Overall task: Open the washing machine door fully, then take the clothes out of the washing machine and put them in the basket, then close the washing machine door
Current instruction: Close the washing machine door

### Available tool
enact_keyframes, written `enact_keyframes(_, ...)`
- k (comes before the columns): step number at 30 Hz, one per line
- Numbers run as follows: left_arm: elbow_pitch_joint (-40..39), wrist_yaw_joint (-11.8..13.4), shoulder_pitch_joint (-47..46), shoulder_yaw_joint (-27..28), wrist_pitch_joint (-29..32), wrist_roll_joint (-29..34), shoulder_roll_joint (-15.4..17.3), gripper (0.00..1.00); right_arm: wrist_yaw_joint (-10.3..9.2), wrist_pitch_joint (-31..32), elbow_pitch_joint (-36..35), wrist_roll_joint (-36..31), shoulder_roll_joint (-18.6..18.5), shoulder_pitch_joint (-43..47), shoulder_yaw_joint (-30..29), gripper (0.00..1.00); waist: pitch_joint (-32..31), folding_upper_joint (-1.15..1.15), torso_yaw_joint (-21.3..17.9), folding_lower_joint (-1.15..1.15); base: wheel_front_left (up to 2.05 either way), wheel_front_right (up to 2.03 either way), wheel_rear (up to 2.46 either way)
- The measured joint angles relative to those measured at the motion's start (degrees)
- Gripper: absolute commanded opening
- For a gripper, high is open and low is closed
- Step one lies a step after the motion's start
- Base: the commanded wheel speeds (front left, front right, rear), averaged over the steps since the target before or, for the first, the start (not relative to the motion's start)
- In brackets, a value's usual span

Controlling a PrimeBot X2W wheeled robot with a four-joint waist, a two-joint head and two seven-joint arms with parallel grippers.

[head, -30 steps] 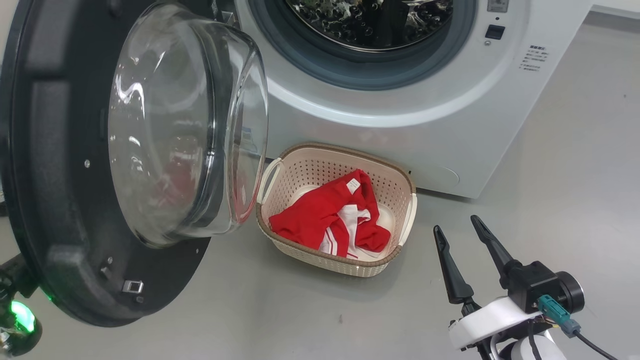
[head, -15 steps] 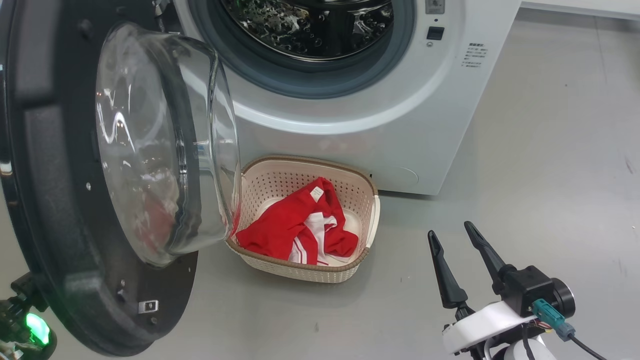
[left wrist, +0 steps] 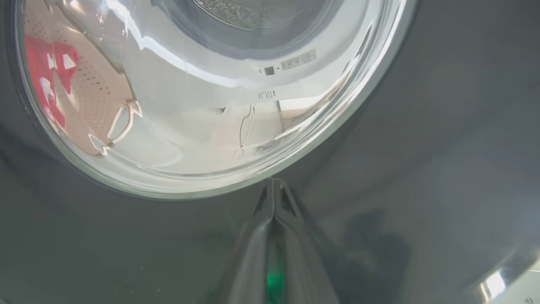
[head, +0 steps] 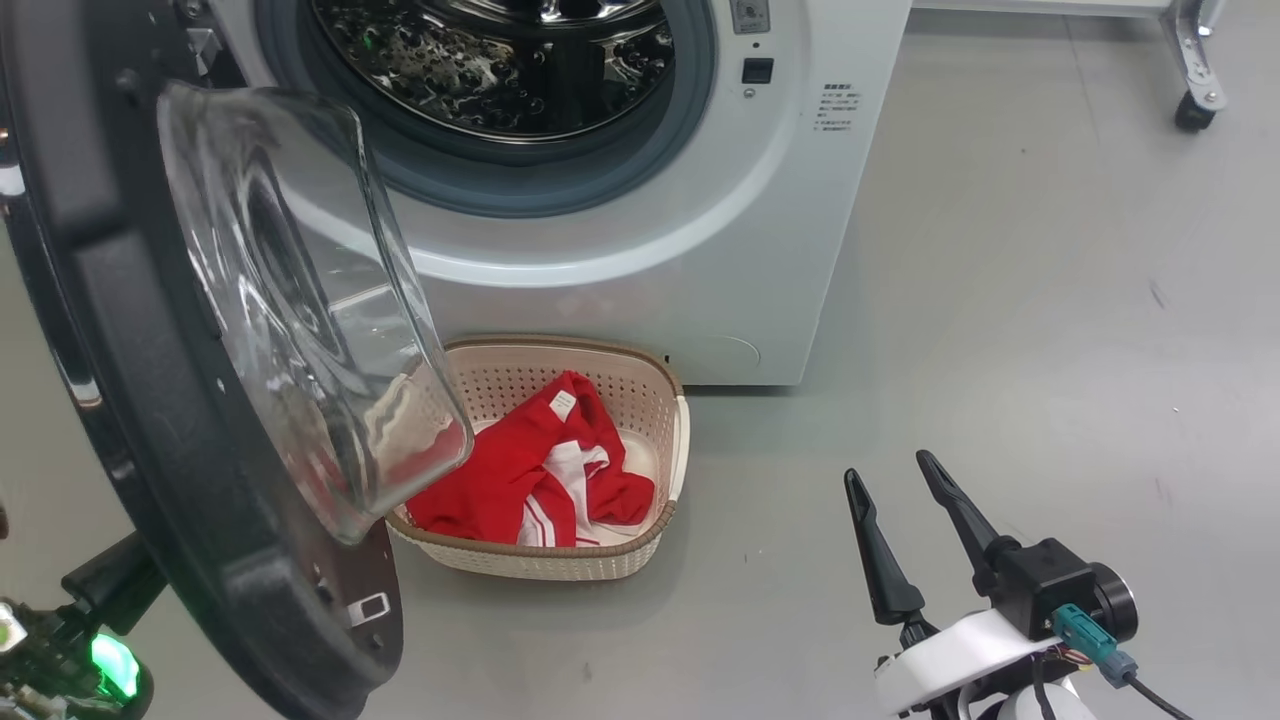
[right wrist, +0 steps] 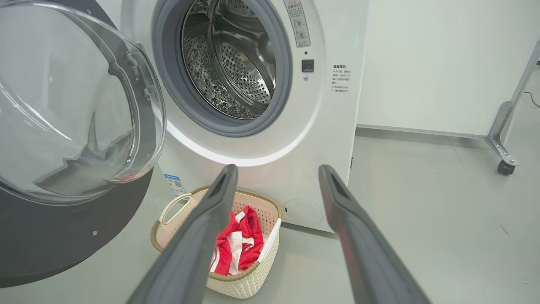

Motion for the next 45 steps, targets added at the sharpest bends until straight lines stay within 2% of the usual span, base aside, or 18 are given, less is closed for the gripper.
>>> enact_keyframes(23, -3.57, 1.49, 0.46, -1.74, -1.54, -0.09, -3.57, 0.0, 0.0, -0.02, 0.83, 0.53, 0.18, -0.07, 1.49, 1.0, 0.68, 0.0, -9.68, 0.0, 0.0, 0.0, 0.0)
enact_keyframes(45, -6.91, 1.85, -8.1, -2.14, -8.61, 2.1, -6.95, 0.0, -0.57, -0.1, -1.87, 1.11, 0.55, -3.58, 2.09, 1.0, 7.99, 0.0, -15.94, 0.0, 0.0, 0.0, 0.0)
